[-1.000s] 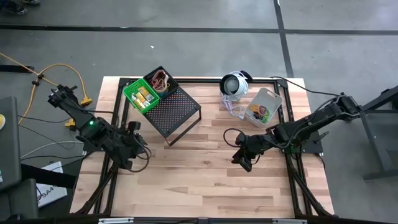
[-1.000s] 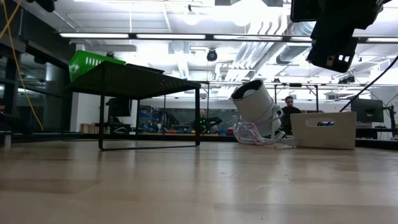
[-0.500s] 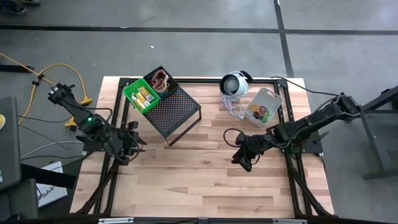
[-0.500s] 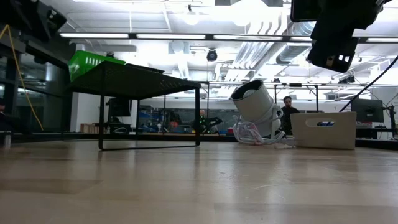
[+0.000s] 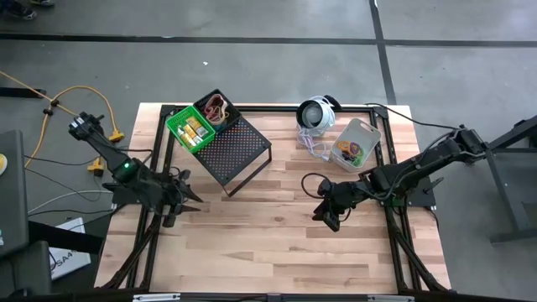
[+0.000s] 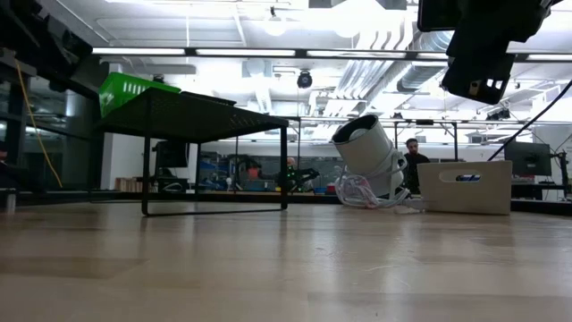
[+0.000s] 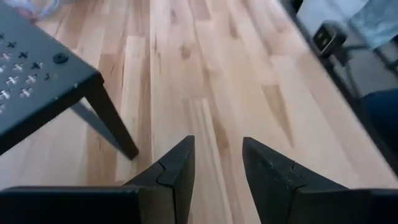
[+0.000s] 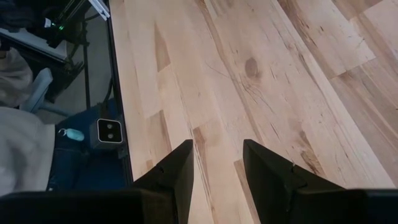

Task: Pick & Place Office Desk Supplies
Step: Put the white bin on the shelf

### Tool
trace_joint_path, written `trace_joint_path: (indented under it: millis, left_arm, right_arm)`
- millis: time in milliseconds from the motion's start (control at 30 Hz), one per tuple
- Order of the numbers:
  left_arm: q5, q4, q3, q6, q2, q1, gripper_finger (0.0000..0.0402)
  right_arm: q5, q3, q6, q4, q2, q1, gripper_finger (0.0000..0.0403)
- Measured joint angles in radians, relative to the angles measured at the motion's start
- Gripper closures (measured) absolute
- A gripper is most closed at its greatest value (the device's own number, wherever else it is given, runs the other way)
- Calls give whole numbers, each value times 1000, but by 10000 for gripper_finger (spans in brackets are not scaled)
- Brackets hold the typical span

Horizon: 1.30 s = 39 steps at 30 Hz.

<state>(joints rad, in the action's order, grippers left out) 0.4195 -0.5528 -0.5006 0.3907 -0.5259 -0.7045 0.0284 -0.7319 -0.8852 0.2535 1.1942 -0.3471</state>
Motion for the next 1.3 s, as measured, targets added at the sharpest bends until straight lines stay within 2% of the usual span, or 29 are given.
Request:
trace_joint_path:
  millis: [367, 567, 733, 967, 1300]
  left_arm:
    - [0, 8, 48, -31, 212, -19, 273]
    - [-8, 22, 87, -45, 281, -19, 273]
    - [-66, 152, 195, -59, 307, -19, 273]
    - [-154, 227, 260, -85, 316, -19, 273]
    - [-163, 441, 371, -86, 315, -19, 273]
  right_arm:
    - [0, 0, 0, 0, 0, 0, 275]
    - [0, 0, 0, -1, 0, 0, 275]
    - [0, 0, 0, -2, 0, 0, 275]
    - [0, 0, 0, -3, 0, 0, 275]
    - [0, 0, 0, -4, 0, 0, 275]
